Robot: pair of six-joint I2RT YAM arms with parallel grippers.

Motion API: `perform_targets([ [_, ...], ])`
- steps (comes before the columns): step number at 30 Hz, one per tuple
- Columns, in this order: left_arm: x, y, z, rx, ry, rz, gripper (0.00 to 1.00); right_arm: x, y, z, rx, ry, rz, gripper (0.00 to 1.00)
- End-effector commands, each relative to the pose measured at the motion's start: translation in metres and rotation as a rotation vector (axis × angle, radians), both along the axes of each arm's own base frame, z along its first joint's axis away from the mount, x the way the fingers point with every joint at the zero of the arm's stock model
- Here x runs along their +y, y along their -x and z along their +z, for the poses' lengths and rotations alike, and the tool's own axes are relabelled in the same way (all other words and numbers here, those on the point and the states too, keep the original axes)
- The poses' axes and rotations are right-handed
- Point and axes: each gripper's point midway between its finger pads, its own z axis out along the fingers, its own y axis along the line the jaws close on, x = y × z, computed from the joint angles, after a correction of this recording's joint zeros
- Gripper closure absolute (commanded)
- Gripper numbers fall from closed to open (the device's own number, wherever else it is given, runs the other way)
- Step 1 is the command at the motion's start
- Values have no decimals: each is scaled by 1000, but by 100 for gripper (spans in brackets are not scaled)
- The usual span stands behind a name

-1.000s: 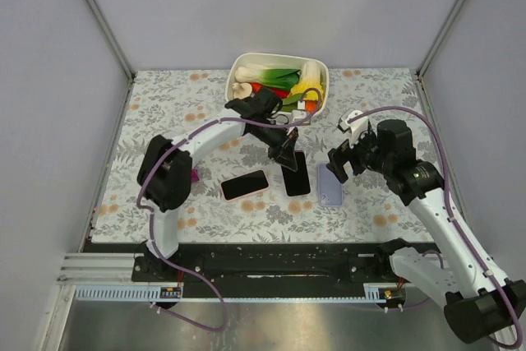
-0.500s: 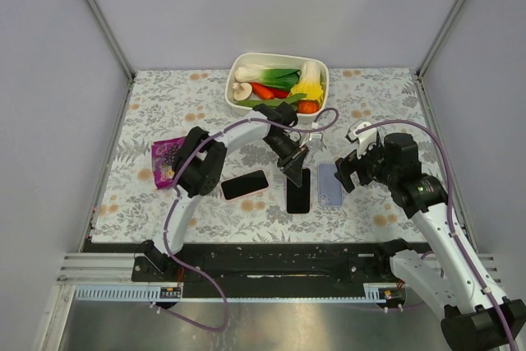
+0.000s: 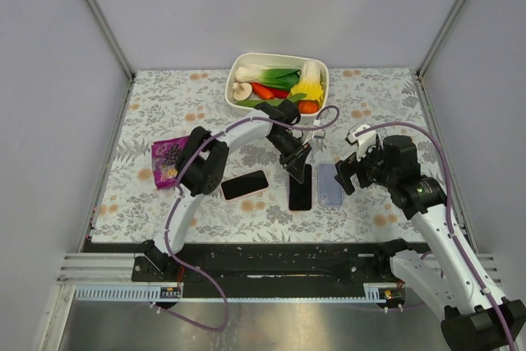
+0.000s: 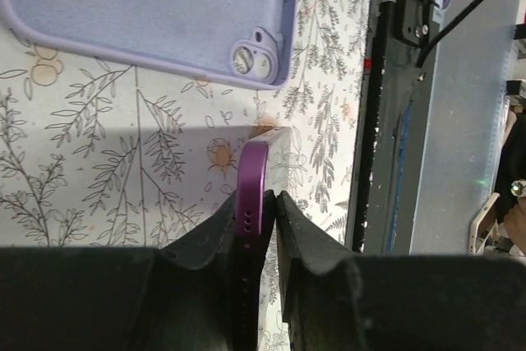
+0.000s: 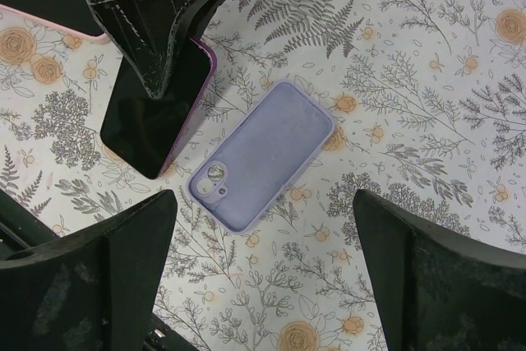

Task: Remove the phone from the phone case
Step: Place the phone at the center of the board.

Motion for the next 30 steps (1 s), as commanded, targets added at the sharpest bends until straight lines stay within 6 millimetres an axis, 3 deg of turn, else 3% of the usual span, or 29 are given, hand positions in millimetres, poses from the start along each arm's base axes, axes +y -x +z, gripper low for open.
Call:
perform_targets([
  [1,-5,-28,-20,-134,-44,23,77,-4,-2,3,-18,4,-19,2],
  [11,-5,-36,-38,-152,-82,41,73,-3,-1,-1,-7,4,-12,2],
  [18,-2,-43,-51,-187,-104,41,62,-1,1,-4,5,0,-4,2],
  [30,-1,-53,-62,-230,-136,73,52,1,1,-4,12,-4,7,2],
])
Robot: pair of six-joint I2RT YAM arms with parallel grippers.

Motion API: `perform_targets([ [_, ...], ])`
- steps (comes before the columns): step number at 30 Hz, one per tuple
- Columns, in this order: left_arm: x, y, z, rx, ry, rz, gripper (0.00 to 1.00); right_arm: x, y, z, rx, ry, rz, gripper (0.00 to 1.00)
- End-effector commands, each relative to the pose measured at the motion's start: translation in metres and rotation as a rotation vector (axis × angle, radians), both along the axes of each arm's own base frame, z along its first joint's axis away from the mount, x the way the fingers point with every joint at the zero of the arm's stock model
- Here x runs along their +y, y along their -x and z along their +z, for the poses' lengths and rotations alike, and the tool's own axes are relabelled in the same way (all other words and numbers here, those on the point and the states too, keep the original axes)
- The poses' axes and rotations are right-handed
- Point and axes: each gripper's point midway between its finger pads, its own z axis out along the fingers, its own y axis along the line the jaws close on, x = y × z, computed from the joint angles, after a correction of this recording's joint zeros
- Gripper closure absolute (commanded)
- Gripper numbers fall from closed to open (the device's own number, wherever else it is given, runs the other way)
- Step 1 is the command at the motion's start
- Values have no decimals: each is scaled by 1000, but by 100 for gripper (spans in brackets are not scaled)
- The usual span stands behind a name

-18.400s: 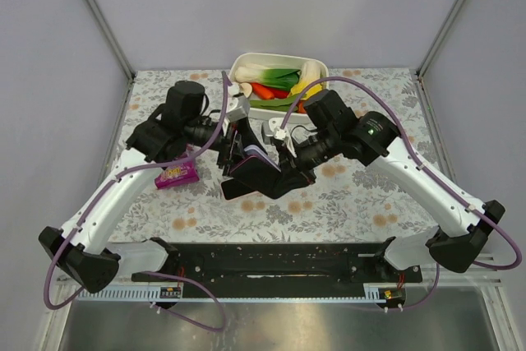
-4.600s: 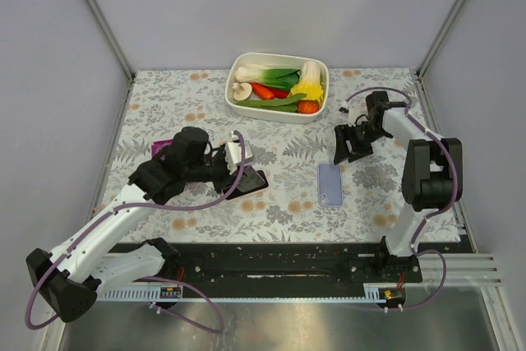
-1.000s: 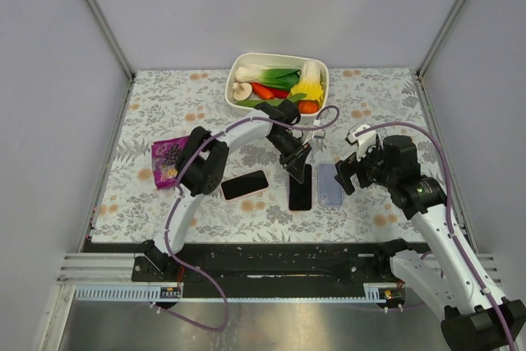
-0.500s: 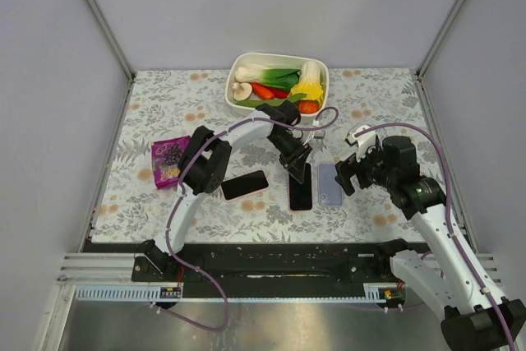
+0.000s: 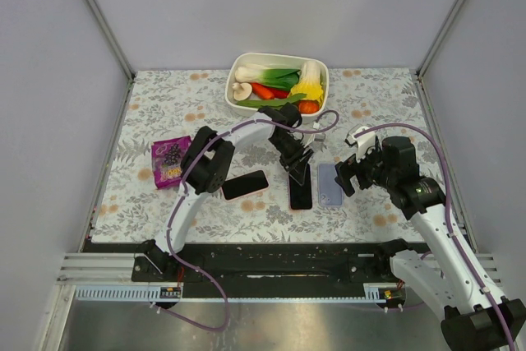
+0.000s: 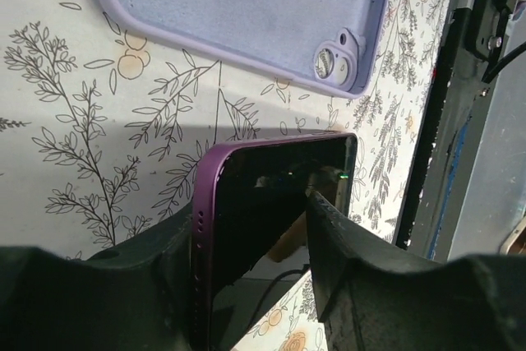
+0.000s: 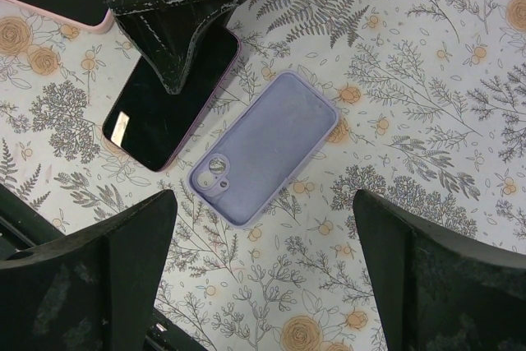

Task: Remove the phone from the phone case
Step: Place the phone at the center of the board.

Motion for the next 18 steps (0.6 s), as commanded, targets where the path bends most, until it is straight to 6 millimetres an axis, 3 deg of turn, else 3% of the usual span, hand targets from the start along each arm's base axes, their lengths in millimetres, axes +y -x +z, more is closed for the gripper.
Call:
perform_targets([
  [1,1,-36,-24,-195,-59,25,50,2,-1,3,-9,-12,9,2],
  [7,2,-40,-28,-208,-86,56,45,2,0,4,-9,-14,9,2],
  [11,3,-42,-28,-215,-86,63,33,2,0,4,-8,-16,10,2],
  [18,4,-41,-28,-228,-87,62,28,2,2,5,-9,-17,7,2],
])
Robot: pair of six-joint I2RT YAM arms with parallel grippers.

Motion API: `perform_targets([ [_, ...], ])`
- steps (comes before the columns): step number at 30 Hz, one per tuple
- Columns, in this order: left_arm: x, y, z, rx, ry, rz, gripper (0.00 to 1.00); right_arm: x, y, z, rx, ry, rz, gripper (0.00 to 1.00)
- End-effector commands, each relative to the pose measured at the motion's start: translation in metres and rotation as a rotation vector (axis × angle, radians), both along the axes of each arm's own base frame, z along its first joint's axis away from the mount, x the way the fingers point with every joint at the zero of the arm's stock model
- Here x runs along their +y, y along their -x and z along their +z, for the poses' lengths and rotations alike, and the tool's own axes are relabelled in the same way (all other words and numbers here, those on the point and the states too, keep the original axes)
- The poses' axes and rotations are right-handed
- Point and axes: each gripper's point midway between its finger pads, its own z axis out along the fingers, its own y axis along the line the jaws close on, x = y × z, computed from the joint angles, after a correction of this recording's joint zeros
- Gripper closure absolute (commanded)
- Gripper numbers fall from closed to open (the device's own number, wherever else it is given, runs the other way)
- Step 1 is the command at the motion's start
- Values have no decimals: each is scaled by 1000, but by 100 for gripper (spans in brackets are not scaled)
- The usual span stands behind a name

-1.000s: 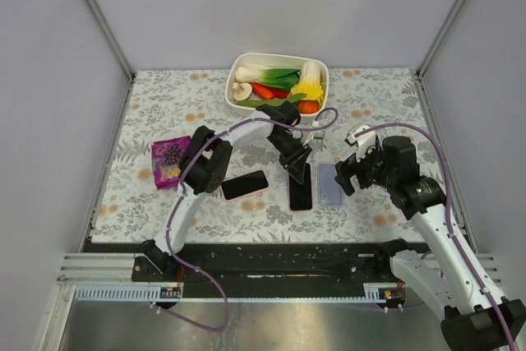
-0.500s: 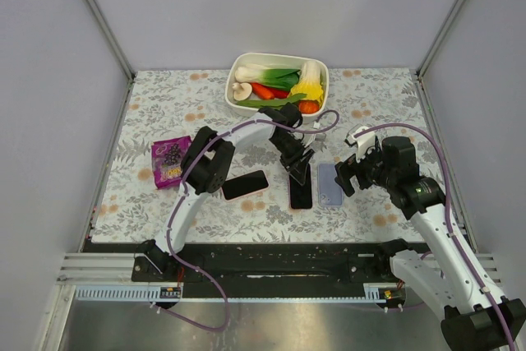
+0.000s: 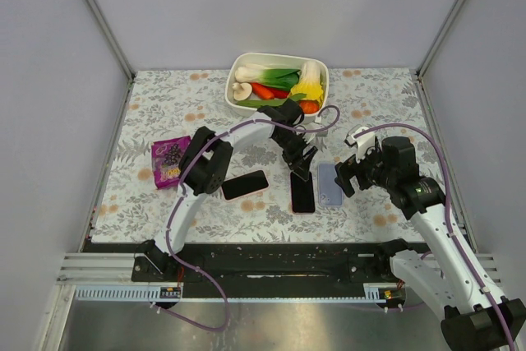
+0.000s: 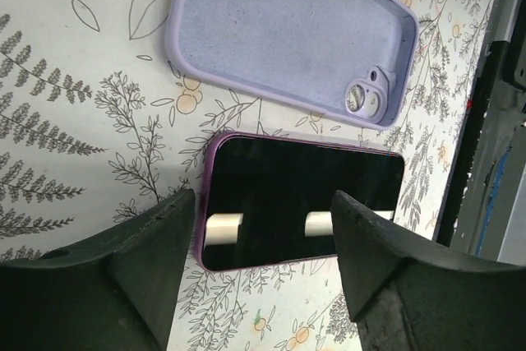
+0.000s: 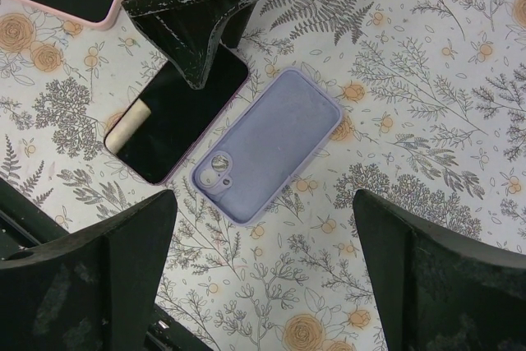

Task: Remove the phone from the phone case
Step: Place the phone at the center of the board.

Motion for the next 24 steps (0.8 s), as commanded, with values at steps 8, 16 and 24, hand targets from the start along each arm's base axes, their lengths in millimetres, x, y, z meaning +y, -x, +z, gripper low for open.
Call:
perform_targets([
  [8,19,-24,-13,-176,-92,51,24,1,2,6,-16,-18,4,2],
  [16,52,-16,45,-375,-79,111,4,2,1,6,-9,-26,-2,1],
  [24,131,3,60,-504,-234,195,1,3,-3,6,-11,-33,-11,0],
])
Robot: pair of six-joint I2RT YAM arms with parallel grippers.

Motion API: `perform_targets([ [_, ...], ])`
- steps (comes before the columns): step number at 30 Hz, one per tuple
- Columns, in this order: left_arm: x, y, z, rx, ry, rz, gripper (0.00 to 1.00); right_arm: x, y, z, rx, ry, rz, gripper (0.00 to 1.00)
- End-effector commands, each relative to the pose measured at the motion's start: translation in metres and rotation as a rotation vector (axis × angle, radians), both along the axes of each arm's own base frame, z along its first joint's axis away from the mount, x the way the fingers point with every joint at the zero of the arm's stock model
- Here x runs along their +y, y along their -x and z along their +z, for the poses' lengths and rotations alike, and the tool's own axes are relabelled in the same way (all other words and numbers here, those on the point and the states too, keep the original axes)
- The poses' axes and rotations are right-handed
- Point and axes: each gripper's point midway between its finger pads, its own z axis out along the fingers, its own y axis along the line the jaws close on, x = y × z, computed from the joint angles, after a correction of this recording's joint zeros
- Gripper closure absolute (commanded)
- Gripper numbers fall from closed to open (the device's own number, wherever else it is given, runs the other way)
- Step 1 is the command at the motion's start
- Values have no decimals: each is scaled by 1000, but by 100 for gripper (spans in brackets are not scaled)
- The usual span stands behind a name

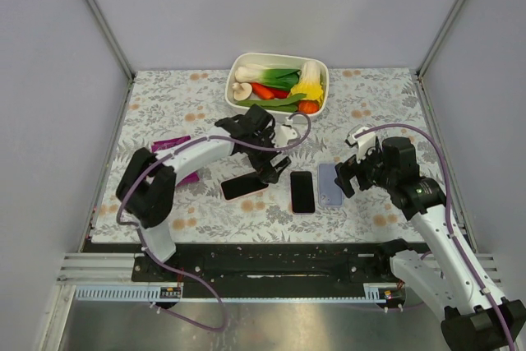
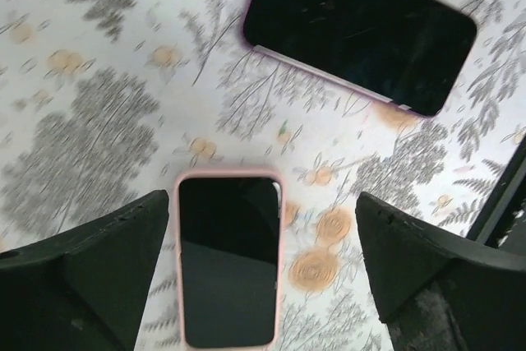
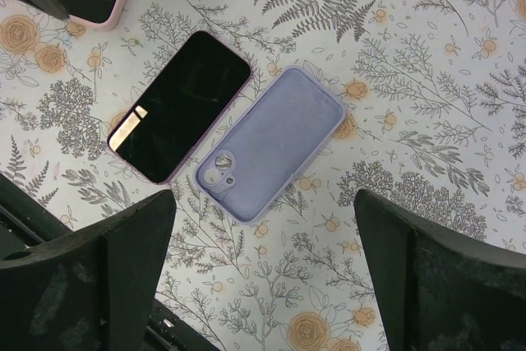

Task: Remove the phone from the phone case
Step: Place the phone at the center of the board.

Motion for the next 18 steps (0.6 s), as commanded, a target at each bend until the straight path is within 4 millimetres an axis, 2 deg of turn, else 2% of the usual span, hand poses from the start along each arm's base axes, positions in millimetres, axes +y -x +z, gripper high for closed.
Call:
perform_targets([
  [1,45,-12,11,-141,-88,83,1,4,-6,5,-13,-25,-3,0],
  [7,102,-8,-5,-162,-218,188,1,5,-11,8,-17,-41,-22,0],
  [10,120,-5,-12,-139,-258,220,1,5,-11,6,-14,-44,-22,1],
  [14,132,-2,-19,-112,-287,219,1,6,-11,0,8,-42,-18,0],
  [18,131,10,-28,-41,-280,149,1,5,-11,-3,12,-36,-19,0],
])
